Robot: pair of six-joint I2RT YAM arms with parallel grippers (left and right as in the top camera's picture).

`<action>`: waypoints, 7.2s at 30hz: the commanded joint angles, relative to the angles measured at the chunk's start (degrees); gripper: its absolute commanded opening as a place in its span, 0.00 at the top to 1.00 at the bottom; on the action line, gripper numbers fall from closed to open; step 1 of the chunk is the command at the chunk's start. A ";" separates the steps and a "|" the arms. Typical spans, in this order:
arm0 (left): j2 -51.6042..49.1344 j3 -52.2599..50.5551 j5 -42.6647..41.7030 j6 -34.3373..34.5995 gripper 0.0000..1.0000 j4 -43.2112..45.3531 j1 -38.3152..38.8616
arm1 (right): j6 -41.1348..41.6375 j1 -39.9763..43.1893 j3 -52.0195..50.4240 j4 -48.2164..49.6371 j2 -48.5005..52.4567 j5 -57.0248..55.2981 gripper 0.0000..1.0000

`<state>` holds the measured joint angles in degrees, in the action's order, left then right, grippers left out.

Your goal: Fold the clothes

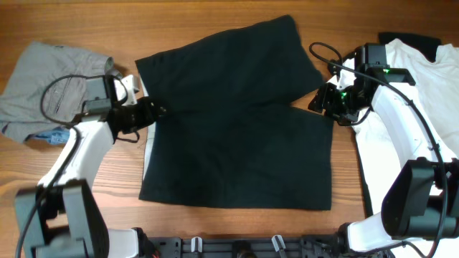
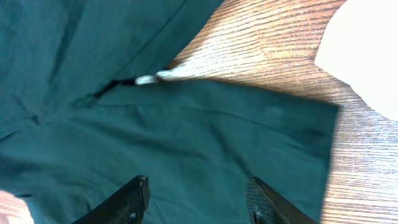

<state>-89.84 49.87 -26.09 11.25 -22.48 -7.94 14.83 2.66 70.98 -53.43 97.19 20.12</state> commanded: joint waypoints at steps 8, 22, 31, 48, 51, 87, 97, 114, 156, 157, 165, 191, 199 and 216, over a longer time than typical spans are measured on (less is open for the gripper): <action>4.35 1.25 5.38 -0.59 0.96 -2.21 -2.67 | 2.84 -0.17 -1.66 -2.43 1.18 -6.25 0.60; 4.35 1.25 5.33 -0.57 0.96 -2.25 -2.67 | 9.81 0.59 -7.50 3.50 6.56 -13.55 0.96; 4.35 1.25 5.31 -0.57 0.96 -2.93 -2.67 | 6.86 0.59 -7.54 7.15 12.39 -7.45 0.96; 4.35 1.25 5.11 -0.57 0.96 -3.10 -2.67 | 0.79 0.59 -7.48 7.89 9.68 -0.09 0.96; 4.35 1.25 5.14 -0.57 0.96 -3.10 -2.67 | 0.81 0.57 -7.72 7.87 10.12 -0.15 0.96; 5.35 1.25 13.16 -2.10 0.96 -4.85 -6.58 | 12.55 0.74 -7.72 6.25 17.55 -8.52 0.96; 5.60 1.27 13.68 -2.01 0.55 -4.79 -6.71 | 11.72 1.57 -7.43 5.20 16.83 -7.80 0.96; 9.88 1.27 1.18 -2.08 0.60 -8.46 4.90 | -5.90 3.56 -6.34 5.38 6.29 7.89 0.12; 9.88 1.27 6.69 -1.62 0.43 -23.26 6.01 | 4.83 5.38 -13.90 32.48 2.78 -0.76 0.40; 9.88 1.27 6.73 -1.38 0.42 -25.83 5.68 | 4.81 5.99 -13.64 30.08 0.55 -0.76 0.40; 9.86 -0.96 12.26 10.25 0.48 -39.34 -0.37 | 6.60 7.17 -13.62 15.96 -15.69 0.68 0.27; 8.94 -19.61 7.08 20.76 0.44 -27.96 -8.70 | 7.87 7.17 -20.44 3.32 -15.52 1.36 0.21; 8.94 -19.61 5.64 22.69 0.93 -19.43 -8.68 | 7.85 7.17 -20.44 5.88 -15.52 1.38 0.22; 3.15 -18.58 11.98 22.03 0.64 -1.90 1.44 | 7.69 7.17 -20.44 5.73 -15.52 0.98 0.24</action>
<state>-83.90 32.47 -19.14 33.17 -20.73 -5.87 22.31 9.80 50.78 -47.11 81.17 20.78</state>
